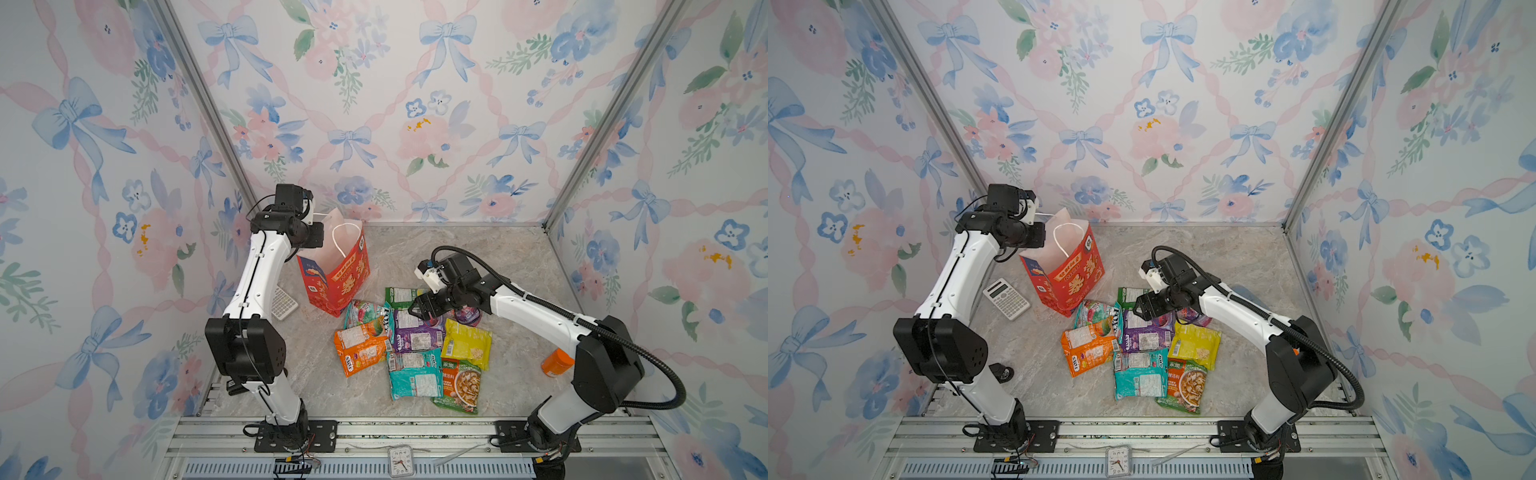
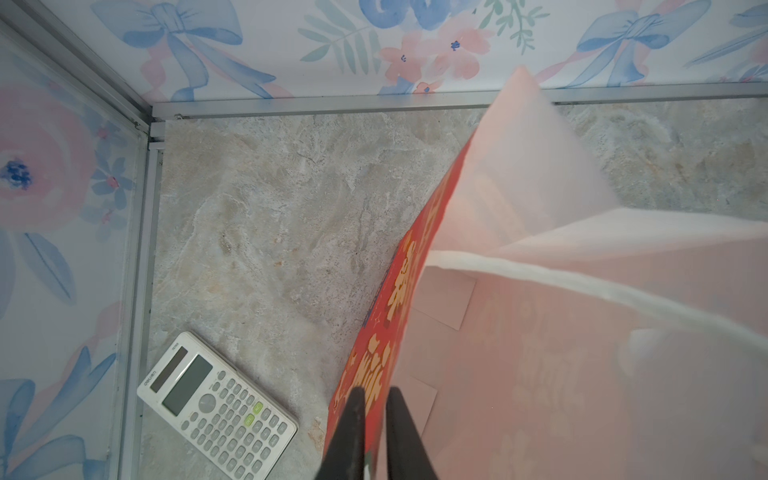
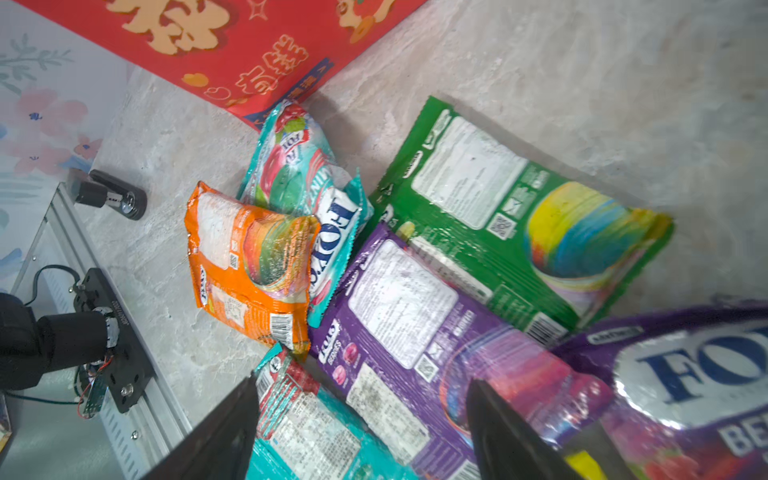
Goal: Place the snacks into the paper bag
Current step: 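Reach the right gripper down toward the orange snack packet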
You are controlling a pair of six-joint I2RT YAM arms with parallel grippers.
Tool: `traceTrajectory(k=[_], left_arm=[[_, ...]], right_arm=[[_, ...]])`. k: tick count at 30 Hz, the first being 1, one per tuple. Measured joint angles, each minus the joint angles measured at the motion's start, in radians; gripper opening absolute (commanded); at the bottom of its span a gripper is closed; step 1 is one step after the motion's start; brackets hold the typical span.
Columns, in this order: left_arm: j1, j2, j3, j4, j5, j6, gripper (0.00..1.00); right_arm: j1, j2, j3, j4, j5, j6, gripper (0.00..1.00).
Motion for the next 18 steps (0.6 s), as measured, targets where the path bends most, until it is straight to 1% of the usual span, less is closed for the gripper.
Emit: traceTrajectory(k=[3,8,11,18], left_arm=[[0.0,0.0,0.0,0.0,0.013,-0.003,0.05],[0.0,0.0,-0.002,0.0,0.021,-0.004,0.0],[0.0,-0.004,-0.008,0.001,0.024,-0.006,0.0],[0.0,-0.011,-0.019,0.004,0.032,-0.016,0.0]], right_arm=[[0.046,0.029,0.032,-0.016,0.001,-0.017,0.8],[0.094,0.091,0.095,-0.024,0.0,-0.026,0.76],[0.111,0.122,0.11,-0.028,-0.003,-0.024,0.73],[0.119,0.136,0.11,-0.059,0.028,-0.026,0.72]])
